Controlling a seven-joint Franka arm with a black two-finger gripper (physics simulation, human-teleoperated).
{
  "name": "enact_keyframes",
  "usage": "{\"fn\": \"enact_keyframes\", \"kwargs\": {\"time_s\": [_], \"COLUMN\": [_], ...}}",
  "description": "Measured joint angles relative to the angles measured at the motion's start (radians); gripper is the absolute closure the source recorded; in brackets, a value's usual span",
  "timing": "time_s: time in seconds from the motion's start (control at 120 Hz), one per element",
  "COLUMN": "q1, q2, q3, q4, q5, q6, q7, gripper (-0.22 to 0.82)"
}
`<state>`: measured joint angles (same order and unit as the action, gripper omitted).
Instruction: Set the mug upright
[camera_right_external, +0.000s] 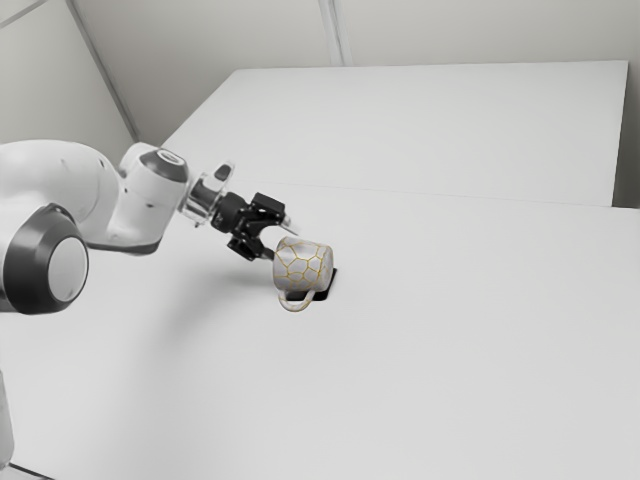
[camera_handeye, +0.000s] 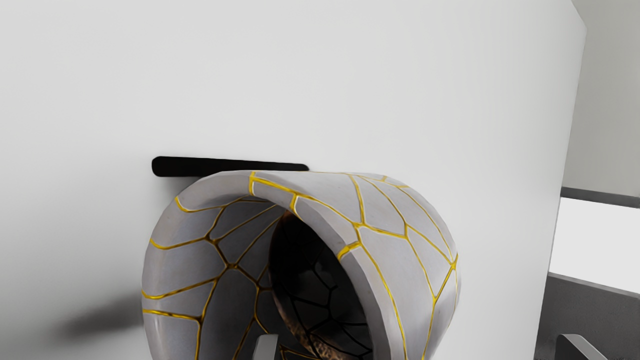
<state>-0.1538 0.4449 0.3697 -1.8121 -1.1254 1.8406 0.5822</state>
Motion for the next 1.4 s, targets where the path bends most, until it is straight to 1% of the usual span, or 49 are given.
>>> {"fn": "enact_keyframes", "kwargs": {"time_s": [0.075, 0.25, 0.542, 0.608, 0.758, 0.875, 1.075, 1.183, 1.3, 1.4], "q1": [-0.002, -0.005, -0.007, -0.009, -0.013, -0.013, -0.013, -0.013, -0.039, -0.075], "q2": [0.003, 0.004, -0.008, -0.008, -0.014, -0.014, -0.023, -0.05, -0.11, -0.15], "q3": [-0.005, -0.006, -0.038, -0.043, -0.064, -0.071, -0.072, -0.077, -0.092, -0.113], "q4": [-0.006, -0.016, -0.01, -0.005, 0.005, 0.006, 0.006, 0.007, 0.006, 0.003], "q5": [-0.02, -0.04, -0.043, -0.041, -0.036, -0.034, -0.02, 0.012, 0.15, 0.329], "q6": [0.002, 0.005, 0.011, 0.013, 0.024, 0.03, 0.031, 0.035, 0.057, 0.097], "q7": [0.012, 0.033, 0.053, 0.057, 0.06, 0.061, 0.049, 0.037, 0.019, -0.003], "gripper": [0.01, 0.17, 0.33, 0.4, 0.6, 0.69, 0.75, 0.76, 0.77, 0.78]}}
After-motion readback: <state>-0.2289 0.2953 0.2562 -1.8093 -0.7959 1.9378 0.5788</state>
